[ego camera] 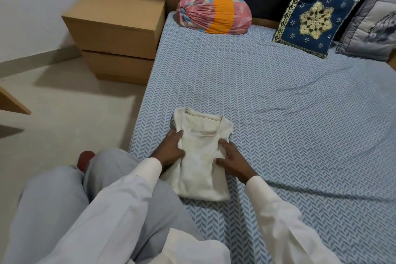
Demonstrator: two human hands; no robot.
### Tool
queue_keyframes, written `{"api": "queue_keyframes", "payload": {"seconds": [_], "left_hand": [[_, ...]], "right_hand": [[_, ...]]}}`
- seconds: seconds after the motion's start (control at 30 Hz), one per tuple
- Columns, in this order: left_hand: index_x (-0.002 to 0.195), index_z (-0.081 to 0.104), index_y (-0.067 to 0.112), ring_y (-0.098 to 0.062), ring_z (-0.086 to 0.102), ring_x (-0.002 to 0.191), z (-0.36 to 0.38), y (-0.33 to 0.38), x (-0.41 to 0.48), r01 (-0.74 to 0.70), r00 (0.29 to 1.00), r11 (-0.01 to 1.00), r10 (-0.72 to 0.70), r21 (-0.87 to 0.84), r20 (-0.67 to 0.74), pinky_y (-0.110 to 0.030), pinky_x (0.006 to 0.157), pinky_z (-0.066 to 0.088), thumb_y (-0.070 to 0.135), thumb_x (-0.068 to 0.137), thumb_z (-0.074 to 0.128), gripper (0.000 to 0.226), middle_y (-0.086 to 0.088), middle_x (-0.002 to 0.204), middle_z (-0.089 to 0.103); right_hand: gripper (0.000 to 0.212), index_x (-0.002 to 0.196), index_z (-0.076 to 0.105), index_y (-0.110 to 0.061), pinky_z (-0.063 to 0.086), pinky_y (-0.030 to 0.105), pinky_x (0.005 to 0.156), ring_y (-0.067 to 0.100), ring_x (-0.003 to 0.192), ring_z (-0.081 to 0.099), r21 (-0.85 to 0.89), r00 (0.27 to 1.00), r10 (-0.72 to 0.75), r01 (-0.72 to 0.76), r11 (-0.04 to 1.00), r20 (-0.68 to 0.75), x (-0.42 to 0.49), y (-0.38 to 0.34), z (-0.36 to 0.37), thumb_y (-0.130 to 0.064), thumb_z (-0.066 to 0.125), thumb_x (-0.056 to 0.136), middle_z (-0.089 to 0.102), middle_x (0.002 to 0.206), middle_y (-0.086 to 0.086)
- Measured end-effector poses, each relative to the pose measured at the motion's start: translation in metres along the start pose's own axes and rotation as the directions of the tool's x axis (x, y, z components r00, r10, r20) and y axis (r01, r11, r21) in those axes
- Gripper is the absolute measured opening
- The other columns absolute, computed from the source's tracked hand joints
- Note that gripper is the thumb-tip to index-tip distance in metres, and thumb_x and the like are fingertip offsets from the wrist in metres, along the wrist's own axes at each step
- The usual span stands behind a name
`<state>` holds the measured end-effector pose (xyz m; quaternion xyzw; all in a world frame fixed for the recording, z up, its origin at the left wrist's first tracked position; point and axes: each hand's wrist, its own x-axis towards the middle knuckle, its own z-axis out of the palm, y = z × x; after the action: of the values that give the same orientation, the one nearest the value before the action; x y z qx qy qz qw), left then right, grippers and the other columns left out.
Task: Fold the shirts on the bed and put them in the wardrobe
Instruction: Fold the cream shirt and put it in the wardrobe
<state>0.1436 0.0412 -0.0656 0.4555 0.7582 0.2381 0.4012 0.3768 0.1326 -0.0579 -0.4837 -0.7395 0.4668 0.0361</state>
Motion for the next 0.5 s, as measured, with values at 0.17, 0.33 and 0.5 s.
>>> {"api": "queue_keyframes", "payload": {"seconds": [0.17,0.33,0.5], "left_hand": [[0.157,0.022,0.015,-0.019,0.018,0.15,-0.02,0.0,-0.003,-0.108,0.99,0.994,0.106,-0.012,-0.09,-0.02,0.114,0.015,0.005,0.085,0.066,0.085,-0.002,0.165,0.01],[0.154,0.028,0.01,-0.019,0.021,0.148,-0.063,-0.005,0.001,-0.19,0.977,0.981,0.185,-0.033,-0.109,-0.008,0.101,0.015,-0.003,0.083,0.062,0.08,-0.005,0.163,0.013],[0.153,0.03,0.015,-0.019,0.032,0.143,-0.134,-0.024,0.007,-0.209,0.973,0.977,0.205,-0.038,-0.102,-0.022,0.106,0.033,-0.002,0.08,0.06,0.081,-0.001,0.16,0.016]], "right_hand": [[0.083,0.153,0.035,-0.017,0.042,0.04,0.11,0.026,0.138,0.04,-0.118,0.998,-0.046,0.041,0.992,-0.038,-0.001,-0.035,-0.004,-0.008,0.072,0.079,0.029,0.156,0.003],[0.089,0.156,0.028,-0.017,0.046,0.04,0.105,0.028,0.136,0.042,-0.235,0.997,-0.067,0.055,0.97,-0.045,0.015,-0.093,-0.001,-0.003,0.07,0.079,0.022,0.16,0.006],[0.091,0.157,0.027,-0.015,0.048,0.046,0.104,0.029,0.134,0.043,-0.306,0.992,-0.115,0.098,0.947,-0.041,0.046,-0.17,0.019,-0.002,0.071,0.078,0.023,0.159,0.008]]}}
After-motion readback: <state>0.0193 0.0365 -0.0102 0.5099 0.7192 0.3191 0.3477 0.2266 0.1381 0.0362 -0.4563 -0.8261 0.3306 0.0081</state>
